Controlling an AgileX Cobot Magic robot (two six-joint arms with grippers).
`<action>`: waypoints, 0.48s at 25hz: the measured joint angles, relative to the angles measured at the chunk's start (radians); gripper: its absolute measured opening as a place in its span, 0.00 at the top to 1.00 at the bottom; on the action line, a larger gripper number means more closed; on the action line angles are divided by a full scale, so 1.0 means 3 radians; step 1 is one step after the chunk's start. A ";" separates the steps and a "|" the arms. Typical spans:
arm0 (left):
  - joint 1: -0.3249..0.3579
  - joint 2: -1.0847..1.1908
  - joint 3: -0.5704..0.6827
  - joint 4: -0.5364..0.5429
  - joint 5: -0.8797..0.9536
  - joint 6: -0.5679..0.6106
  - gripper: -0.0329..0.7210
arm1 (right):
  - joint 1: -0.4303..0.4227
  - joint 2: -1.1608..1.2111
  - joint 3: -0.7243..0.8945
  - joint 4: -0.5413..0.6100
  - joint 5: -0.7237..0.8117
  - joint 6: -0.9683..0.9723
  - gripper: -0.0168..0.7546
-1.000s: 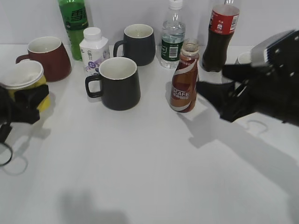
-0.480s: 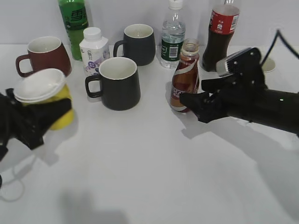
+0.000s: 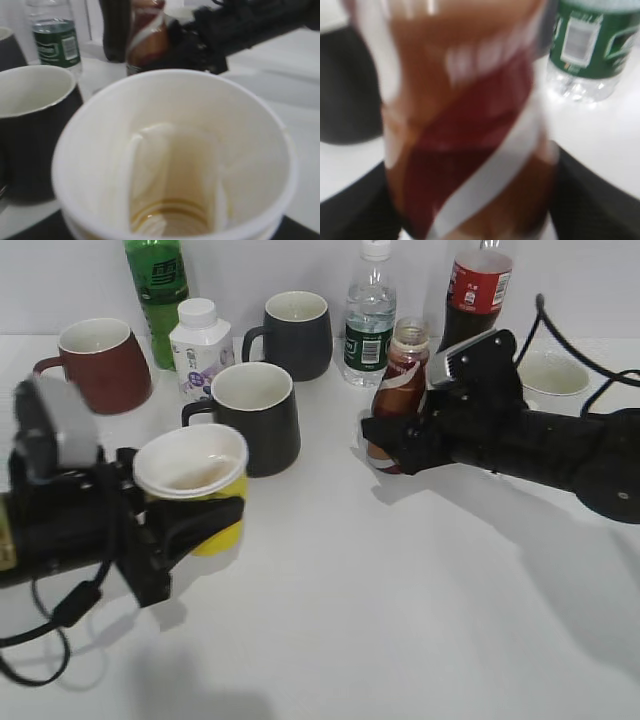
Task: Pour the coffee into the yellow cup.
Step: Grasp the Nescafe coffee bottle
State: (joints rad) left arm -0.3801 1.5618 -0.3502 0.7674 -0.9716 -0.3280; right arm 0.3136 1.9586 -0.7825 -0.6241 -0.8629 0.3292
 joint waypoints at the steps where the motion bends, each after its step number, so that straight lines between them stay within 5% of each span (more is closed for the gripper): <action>1: -0.0042 0.0000 -0.0050 0.0000 0.0075 0.0000 0.45 | 0.0000 0.0052 -0.0046 0.0000 0.0000 -0.0002 0.22; 5: -0.0137 0.0071 -0.0235 -0.0003 0.0174 0.0000 0.45 | 0.0000 0.0168 -0.0121 -0.0026 -0.0014 -0.0011 0.32; 12: -0.0146 0.0492 -0.0367 0.0023 0.0068 0.0000 0.45 | 0.0000 0.0168 -0.0126 -0.0100 -0.0038 -0.0041 0.32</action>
State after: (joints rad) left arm -0.4238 1.7094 -0.4603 0.7742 -0.9511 -0.3280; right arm 0.3136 2.0090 -0.8203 -0.6542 -0.8741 0.3171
